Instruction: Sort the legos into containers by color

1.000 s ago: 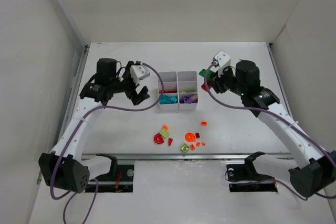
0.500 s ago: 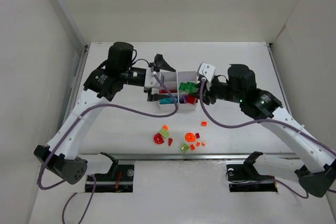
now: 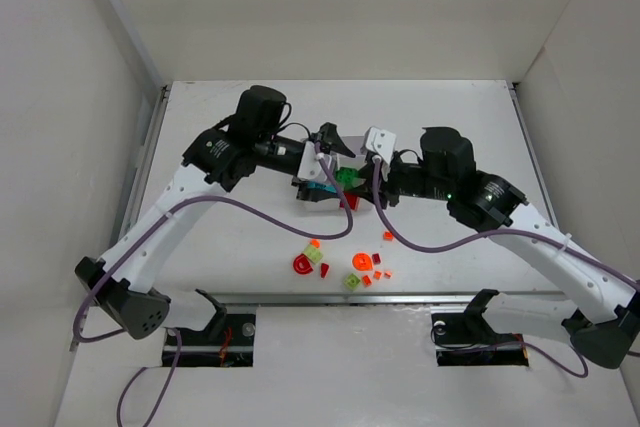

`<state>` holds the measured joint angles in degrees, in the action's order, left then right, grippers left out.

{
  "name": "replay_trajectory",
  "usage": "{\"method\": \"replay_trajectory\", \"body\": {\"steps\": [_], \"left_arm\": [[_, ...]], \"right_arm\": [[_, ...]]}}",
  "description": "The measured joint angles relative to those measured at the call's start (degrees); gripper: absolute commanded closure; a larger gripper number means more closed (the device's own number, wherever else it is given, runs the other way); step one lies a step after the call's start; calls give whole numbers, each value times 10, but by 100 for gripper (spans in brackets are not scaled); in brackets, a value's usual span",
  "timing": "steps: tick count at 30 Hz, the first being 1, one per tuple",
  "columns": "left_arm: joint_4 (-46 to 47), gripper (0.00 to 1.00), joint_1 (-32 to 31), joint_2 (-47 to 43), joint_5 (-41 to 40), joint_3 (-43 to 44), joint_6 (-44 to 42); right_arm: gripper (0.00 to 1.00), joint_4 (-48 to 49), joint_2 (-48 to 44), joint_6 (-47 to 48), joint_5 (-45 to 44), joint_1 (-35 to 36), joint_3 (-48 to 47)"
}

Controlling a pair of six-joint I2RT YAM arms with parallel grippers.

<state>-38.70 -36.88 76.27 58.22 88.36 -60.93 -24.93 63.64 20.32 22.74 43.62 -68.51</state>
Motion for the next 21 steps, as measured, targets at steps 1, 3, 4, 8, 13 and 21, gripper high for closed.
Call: {"method": "replay_trajectory", "body": {"steps": [1,3,4,8,13,21], "left_arm": [[0,28,-2,3,0,0,1],[-2,28,-3,9,0,0,3],[-2,28,-3,11,-1,0,3],[-5,49,-3,18,-6,0,8],[-6,77,-3,19,-10,0,17],[-12,100,-3,21,-18,2,26]], "right_arm": [[100,1,1,-2,0,0,0],[100,1,3,-4,0,3,0],[100,1,4,-5,0,3,0],[100,3,4,-8,0,4,0],[100,9,4,-10,0,4,1],[100,27,4,-10,-6,4,16]]}}
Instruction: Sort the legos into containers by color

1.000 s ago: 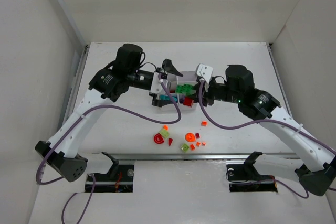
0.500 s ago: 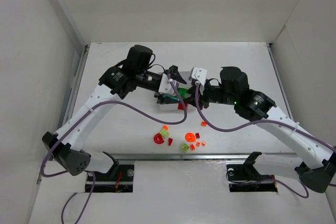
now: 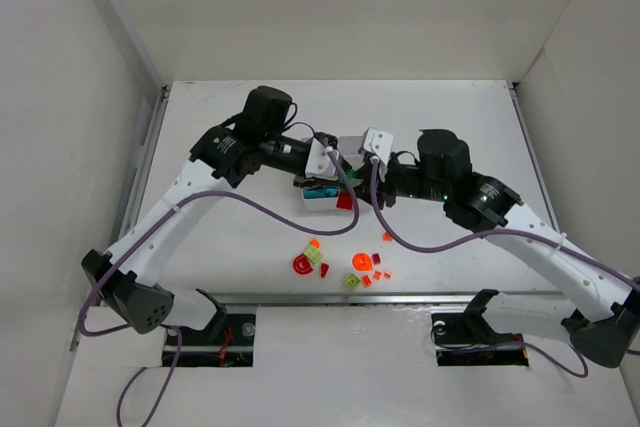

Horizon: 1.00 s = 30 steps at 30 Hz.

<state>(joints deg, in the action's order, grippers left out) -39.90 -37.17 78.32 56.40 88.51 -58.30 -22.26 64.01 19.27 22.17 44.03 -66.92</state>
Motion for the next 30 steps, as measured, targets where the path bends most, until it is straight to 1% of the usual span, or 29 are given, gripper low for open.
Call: {"method": "replay_trajectory", "body": {"steps": [6,10,15,21,25,28,30], "left_arm": [[-17,100,5,11,-23,0,18],[-25,100,13,22,-21,1,33],[0,100,26,24,0,34,52],[30,100,30,25,3,49,89],[109,100,51,25,-28,25,168],[163,100,75,41,-85,3,223],[183,100,85,61,-122,-1,243]], "right_arm": [[100,42,0,0,-17,2,43],[100,73,-4,0,-31,3,72],[100,46,-8,-1,-54,-11,117],[100,34,-6,-2,-63,-47,122],[100,34,-6,-15,-97,-70,121],[100,34,-3,-32,-147,-94,109],[100,38,3,-48,-188,-110,94]]}}
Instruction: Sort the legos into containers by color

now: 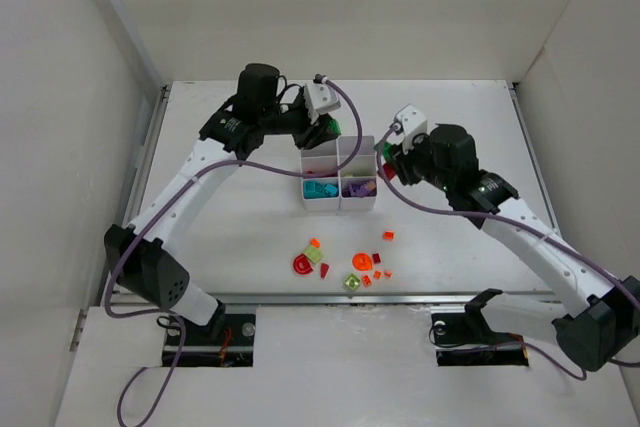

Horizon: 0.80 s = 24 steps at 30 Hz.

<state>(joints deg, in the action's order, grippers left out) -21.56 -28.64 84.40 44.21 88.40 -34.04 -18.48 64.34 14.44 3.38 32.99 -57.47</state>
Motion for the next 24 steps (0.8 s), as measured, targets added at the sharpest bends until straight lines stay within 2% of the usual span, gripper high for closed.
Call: {"method": "replay_trajectory", "body": {"steps": [8,16,24], "left_arm": [[44,100,14,53,-66,-63,-2],[70,100,33,75,-103,-88,-30],[94,100,56,77,-117,-100,-23]], "right_arm": [[100,34,47,-46,-111,-71,-30],[100,54,115,-81,-130,-113,-56],[100,61,144,-104,-137,-113,-79]]}}
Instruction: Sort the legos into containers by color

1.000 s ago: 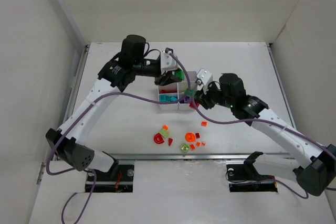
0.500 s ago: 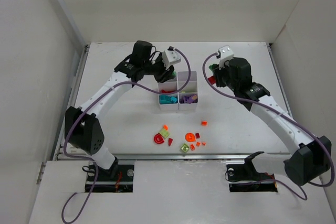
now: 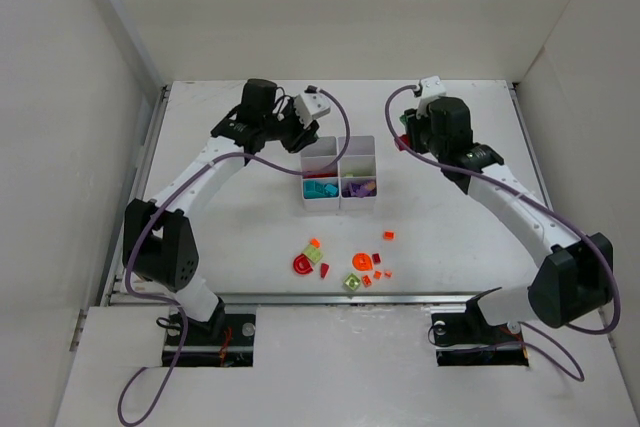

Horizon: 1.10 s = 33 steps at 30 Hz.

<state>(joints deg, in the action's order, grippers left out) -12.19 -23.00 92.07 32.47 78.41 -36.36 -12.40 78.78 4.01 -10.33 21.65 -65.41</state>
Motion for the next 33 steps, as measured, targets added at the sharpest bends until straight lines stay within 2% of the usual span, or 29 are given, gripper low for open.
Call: {"method": "replay_trajectory", "body": {"steps": [33], "left_arm": [[20,100,6,12,-7,-2,26]], "right_arm": [[100,1,17,-11,-7,-7,-10]]}}
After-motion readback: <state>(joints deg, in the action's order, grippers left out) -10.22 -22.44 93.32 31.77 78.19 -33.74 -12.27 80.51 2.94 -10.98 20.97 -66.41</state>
